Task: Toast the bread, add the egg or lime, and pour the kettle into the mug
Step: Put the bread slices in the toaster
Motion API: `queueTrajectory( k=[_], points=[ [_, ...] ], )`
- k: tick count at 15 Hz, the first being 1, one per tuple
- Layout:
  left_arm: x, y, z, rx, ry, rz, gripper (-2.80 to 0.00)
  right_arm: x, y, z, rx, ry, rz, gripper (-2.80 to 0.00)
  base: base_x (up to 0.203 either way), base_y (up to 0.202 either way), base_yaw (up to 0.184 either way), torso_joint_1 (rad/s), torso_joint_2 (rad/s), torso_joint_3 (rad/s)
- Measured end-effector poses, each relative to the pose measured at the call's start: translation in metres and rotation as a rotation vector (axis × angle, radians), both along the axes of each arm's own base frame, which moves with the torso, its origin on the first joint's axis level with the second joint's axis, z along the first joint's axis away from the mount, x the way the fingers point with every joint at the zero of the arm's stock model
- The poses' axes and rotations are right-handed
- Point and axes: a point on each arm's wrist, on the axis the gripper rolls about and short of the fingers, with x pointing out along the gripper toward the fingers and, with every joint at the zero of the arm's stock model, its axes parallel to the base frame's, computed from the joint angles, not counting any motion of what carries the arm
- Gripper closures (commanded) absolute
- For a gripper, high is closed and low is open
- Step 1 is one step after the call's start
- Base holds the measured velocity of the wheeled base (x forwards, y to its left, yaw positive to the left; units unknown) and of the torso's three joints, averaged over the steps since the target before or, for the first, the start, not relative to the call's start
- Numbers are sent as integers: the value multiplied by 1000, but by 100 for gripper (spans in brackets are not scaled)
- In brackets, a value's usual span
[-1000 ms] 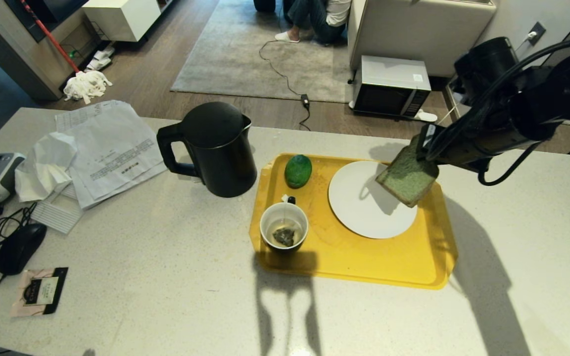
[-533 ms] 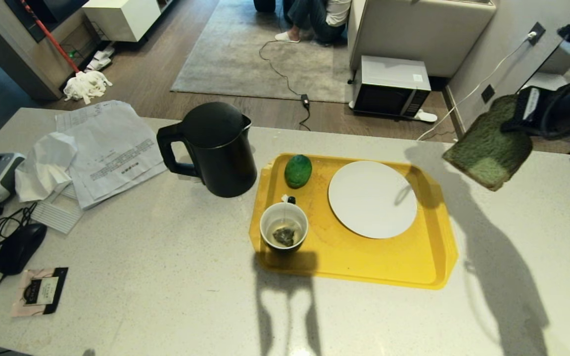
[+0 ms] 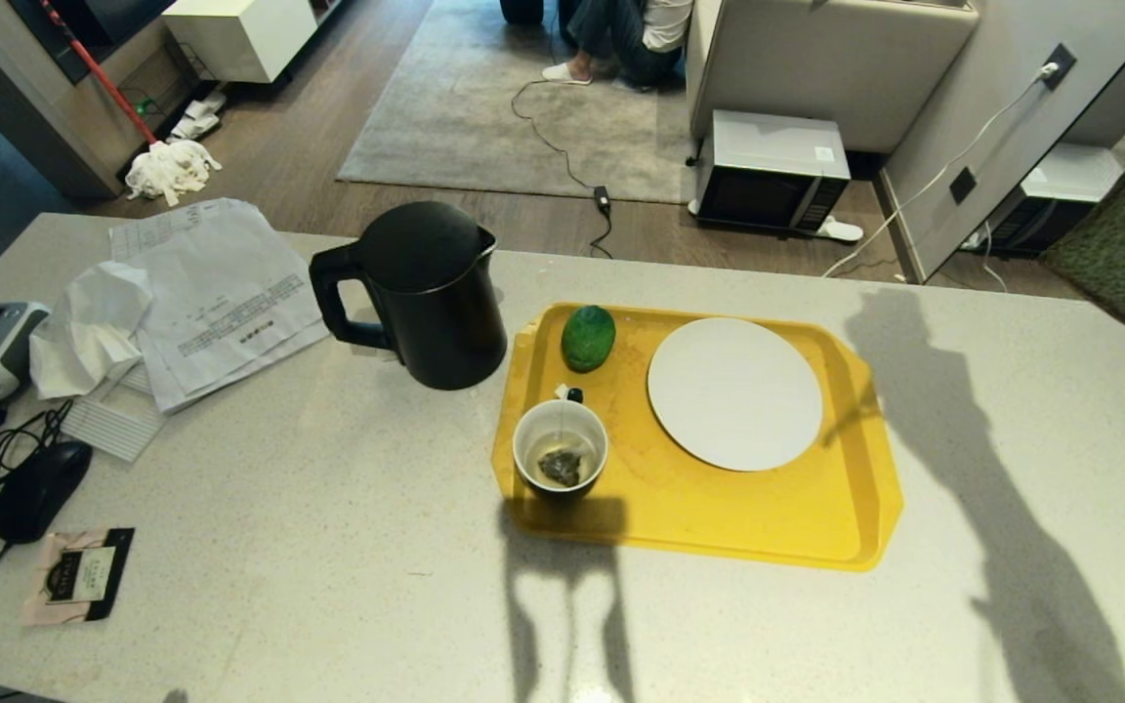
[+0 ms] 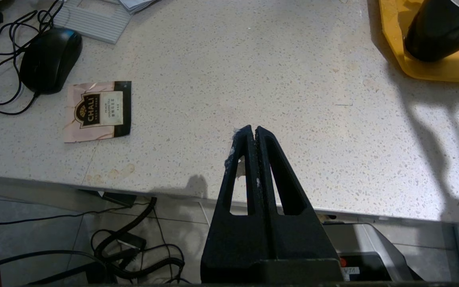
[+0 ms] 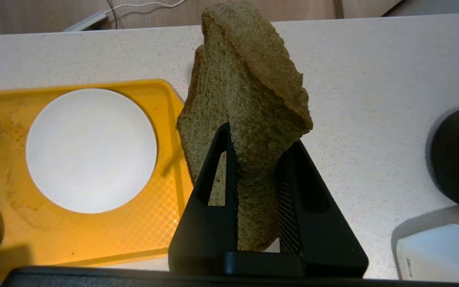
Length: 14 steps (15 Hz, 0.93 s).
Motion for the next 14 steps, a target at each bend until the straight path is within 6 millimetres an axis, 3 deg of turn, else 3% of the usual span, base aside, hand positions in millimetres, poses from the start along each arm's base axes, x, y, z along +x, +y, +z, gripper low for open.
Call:
queueTrajectory(
  k=[4, 14],
  points=[
    [0, 0, 0, 0, 1, 0, 0, -12, -2, 2, -8, -19, -18, 0, 0, 0, 0, 0, 0, 0],
    [0, 0, 0, 0, 0, 0, 0, -15, -2, 5, -10, -35, -29, 0, 0, 0, 0, 0, 0, 0]
  ],
)
